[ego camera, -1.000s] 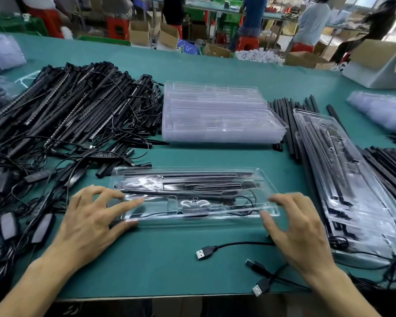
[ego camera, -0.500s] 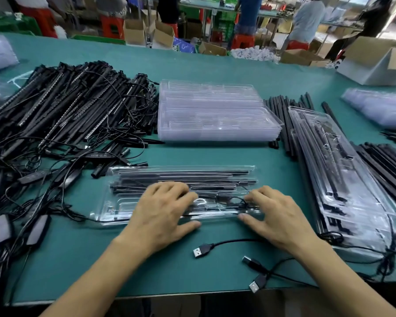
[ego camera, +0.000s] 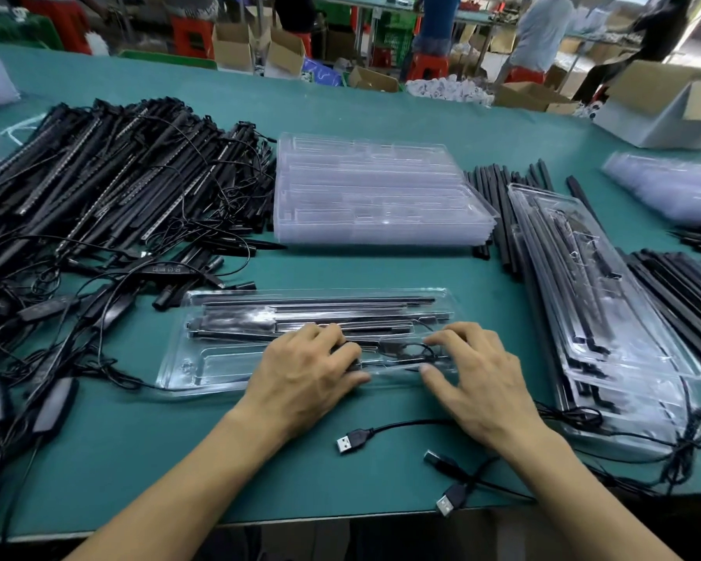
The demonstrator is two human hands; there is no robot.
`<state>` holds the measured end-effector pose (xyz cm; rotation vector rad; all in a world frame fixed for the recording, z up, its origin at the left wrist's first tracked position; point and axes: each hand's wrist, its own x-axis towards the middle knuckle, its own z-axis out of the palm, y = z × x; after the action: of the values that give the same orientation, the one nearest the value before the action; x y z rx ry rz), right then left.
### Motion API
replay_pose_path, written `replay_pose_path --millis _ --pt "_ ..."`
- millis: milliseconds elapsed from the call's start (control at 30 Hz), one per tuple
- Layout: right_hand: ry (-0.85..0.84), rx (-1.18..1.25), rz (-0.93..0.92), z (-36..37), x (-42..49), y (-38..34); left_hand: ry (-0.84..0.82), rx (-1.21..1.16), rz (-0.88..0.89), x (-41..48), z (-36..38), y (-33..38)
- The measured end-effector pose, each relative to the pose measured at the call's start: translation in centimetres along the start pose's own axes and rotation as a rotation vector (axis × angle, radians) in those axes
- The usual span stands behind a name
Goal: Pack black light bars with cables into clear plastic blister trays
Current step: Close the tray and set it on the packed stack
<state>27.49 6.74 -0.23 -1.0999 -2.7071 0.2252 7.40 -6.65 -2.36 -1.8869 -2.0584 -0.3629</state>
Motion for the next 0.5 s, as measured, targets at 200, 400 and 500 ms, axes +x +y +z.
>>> replay_pose_path --millis 200,400,500 --pt "0.289 -0.342 -0.425 -1.1 1.0 1.0 -0.016 -0.024 -0.01 0.6 -0.3 -0.3" --pt "0.439 -0.312 -0.693 0.0 1.7 1.6 -0.055 -0.048 -0.012 0.8 -0.5 -0.5" --pt "0.345 -0.255 -0.72 0.2 2.1 2.1 -0.071 -0.025 0.009 1.1 -0.8 -0.7"
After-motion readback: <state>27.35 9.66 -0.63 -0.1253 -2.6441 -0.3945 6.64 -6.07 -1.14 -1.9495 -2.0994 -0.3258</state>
